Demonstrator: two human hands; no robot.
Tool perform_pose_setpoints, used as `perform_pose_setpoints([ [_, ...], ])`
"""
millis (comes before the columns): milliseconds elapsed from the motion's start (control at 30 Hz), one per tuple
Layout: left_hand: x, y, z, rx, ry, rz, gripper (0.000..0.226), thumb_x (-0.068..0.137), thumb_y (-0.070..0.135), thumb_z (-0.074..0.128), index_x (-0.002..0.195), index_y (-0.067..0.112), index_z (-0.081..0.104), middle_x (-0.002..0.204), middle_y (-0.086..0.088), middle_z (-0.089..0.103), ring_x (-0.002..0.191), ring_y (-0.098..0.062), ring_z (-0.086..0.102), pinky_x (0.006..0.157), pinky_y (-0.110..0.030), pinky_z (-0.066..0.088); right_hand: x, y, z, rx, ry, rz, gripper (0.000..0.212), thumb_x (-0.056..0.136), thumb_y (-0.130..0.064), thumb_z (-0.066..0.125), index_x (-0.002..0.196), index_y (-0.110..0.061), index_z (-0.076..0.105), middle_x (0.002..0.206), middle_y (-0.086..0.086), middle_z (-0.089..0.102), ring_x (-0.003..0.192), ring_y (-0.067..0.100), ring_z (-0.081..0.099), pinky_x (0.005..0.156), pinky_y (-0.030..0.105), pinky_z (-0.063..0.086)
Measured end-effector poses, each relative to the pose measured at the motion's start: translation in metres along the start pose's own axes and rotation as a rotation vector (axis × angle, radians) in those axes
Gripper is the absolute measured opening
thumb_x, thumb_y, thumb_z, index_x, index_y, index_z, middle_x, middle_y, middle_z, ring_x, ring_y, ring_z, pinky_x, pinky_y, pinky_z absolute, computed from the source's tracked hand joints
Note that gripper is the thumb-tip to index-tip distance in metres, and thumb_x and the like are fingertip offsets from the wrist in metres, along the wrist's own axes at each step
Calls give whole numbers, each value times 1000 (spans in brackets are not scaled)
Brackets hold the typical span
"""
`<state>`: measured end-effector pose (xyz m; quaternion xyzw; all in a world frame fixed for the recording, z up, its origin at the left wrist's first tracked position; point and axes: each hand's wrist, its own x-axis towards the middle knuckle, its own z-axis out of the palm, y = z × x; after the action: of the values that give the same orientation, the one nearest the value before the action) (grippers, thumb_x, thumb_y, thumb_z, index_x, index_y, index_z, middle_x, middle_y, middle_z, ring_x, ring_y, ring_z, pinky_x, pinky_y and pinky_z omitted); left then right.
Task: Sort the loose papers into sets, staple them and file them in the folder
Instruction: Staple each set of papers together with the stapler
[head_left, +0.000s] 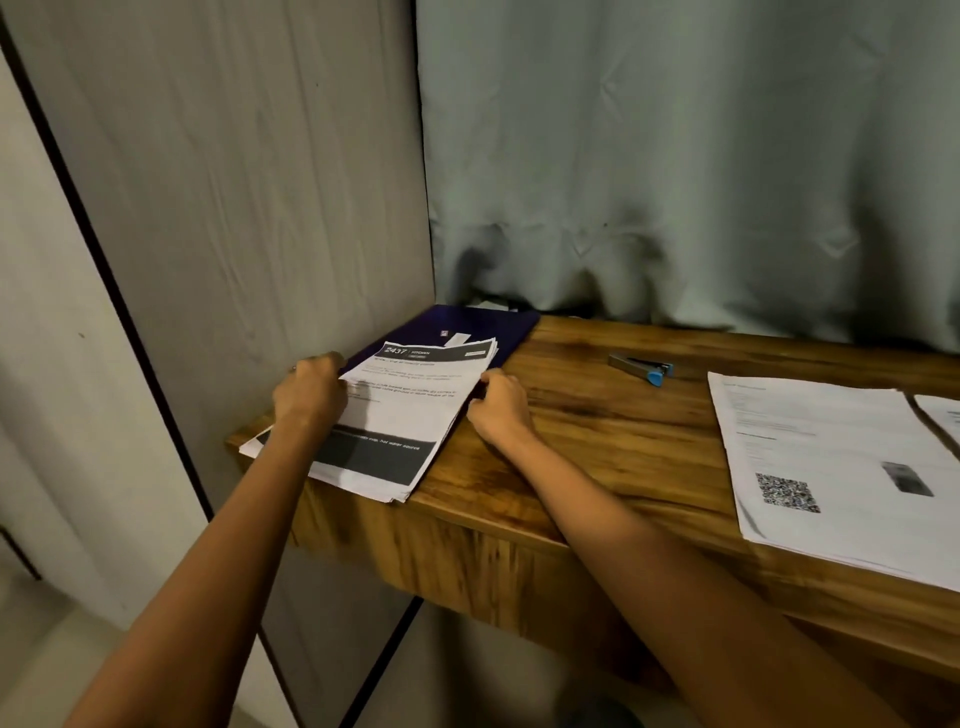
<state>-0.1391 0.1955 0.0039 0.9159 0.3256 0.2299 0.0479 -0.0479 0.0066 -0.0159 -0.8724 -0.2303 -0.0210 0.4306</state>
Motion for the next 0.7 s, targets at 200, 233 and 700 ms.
perform_pose_setpoints([
  [200, -23, 58, 0, -159, 29, 149, 37, 93, 27, 60, 127, 13, 55, 122, -14, 60, 109, -31, 58, 86, -43, 49, -14, 22, -33, -28, 84, 18, 38, 88, -11, 59, 125, -10, 54, 129, 13, 50, 115, 24, 52, 101, 25, 35],
  [233, -29, 70, 0, -186, 18, 176, 38, 93, 28, 59, 128, 14, 55, 124, -13, 60, 110, -30, 57, 87, -42, 49, -17, 25, -41, -34, 98, 12, 36, 88, -12, 59, 124, -10, 55, 129, 13, 50, 115, 24, 53, 101, 25, 35],
  [700, -127, 244, 13, -569, -351, 315, 40, 91, 27, 63, 126, 9, 56, 120, -7, 63, 112, -20, 57, 86, -22, 41, -84, 110, -184, -255, 205, 118, 42, 92, -28, 59, 128, -9, 53, 135, 15, 42, 124, 31, 45, 104, 39, 40],
])
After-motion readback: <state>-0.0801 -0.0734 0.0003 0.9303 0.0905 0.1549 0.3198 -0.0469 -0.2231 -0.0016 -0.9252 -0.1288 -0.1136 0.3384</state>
